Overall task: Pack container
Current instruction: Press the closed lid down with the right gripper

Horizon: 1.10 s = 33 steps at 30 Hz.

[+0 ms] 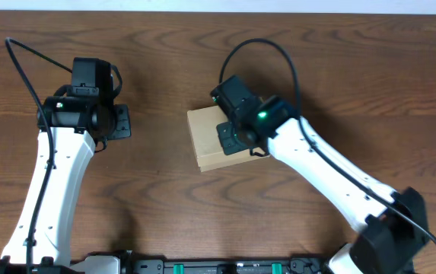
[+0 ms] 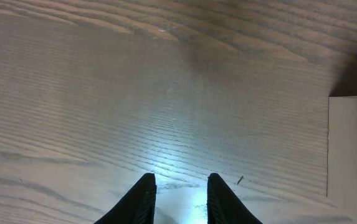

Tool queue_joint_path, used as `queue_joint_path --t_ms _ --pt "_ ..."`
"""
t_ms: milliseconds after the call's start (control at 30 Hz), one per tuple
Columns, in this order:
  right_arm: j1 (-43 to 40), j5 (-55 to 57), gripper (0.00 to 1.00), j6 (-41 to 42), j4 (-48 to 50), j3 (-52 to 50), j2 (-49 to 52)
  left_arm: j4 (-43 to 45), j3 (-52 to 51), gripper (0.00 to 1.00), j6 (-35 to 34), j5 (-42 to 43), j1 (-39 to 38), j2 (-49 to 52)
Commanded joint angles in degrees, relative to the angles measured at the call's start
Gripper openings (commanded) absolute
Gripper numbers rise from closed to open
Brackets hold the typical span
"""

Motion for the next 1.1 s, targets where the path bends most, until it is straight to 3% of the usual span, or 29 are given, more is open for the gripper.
queue_joint_path --t_ms 0,367,667,767,800,900,967,1067 --pt "0.9 -0.46 0.01 1.6 -0.07 -0.33 2.89 -0.11 -0.02 0.27 0.44 0.26 -0.07 -0.66" --pt "0.79 -0.61 0.01 5.42 1.64 -2.56 8.46 -0.11 -0.02 0.28 0.44 0.26 -0.07 -0.66" --pt "-2.84 1.03 0.02 5.18 7.91 -1.77 6.6 0.04 -0.02 0.28 2.51 1.44 -0.07 -0.66" --pt "-7.1 5.42 0.13 5.14 8.59 -0.28 4.72 0.59 -0.02 0.42 2.78 1.68 -0.07 -0.66" --pt "-8.76 7.39 0.2 5.09 8.87 0.09 3.96 1.05 -0.02 0.5 2.78 1.7 -0.07 -0.66" --pt "-14.56 11.8 0.44 2.47 11.5 0.48 1.44 3.63 -0.02 0.59 2.82 1.03 -0.04 -0.66" --pt "-19.52 11.89 0.6 -3.23 15.72 0.48 -0.17 7.26 -0.02 0.76 2.99 0.07 0.15 -0.61" --pt "-25.38 12.0 0.66 -8.44 20.37 0.48 -0.55 11.58 -0.02 0.87 6.05 -0.22 0.48 -0.55"
